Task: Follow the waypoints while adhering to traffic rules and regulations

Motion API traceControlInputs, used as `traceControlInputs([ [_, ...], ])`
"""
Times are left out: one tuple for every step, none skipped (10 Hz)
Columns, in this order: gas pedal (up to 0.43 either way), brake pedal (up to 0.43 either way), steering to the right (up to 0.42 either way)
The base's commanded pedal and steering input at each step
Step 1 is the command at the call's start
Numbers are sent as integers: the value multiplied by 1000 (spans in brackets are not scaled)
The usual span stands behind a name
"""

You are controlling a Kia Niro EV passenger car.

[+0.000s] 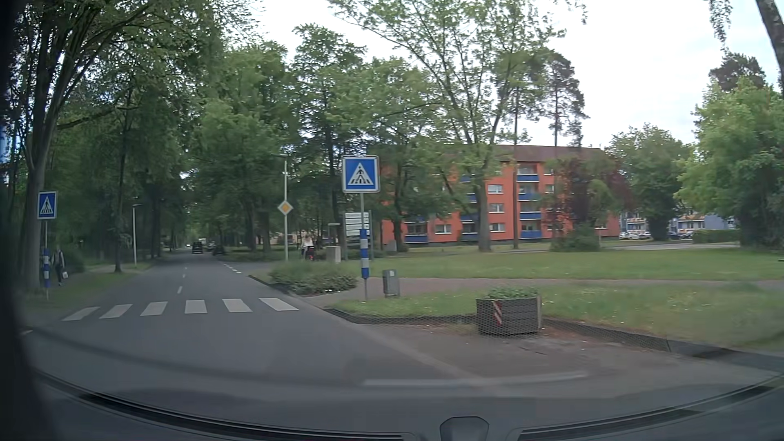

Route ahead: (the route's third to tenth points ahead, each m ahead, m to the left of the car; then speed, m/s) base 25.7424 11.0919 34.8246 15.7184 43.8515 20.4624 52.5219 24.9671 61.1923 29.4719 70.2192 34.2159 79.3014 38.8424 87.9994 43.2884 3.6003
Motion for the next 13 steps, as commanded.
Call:
traceControlInputs([
  [130, 6, -490],
  [157, 6, -461],
  [169, 6, -431],
  [169, 6, -405],
  [169, 6, -381],
  [169, 6, -342],
  [189, 6, -299],
  [197, 6, -265],
  [228, 6, -228],
  [240, 6, -193],
  [248, 6, -153],
  [260, 6, -120],
  [260, 6, -88],
])
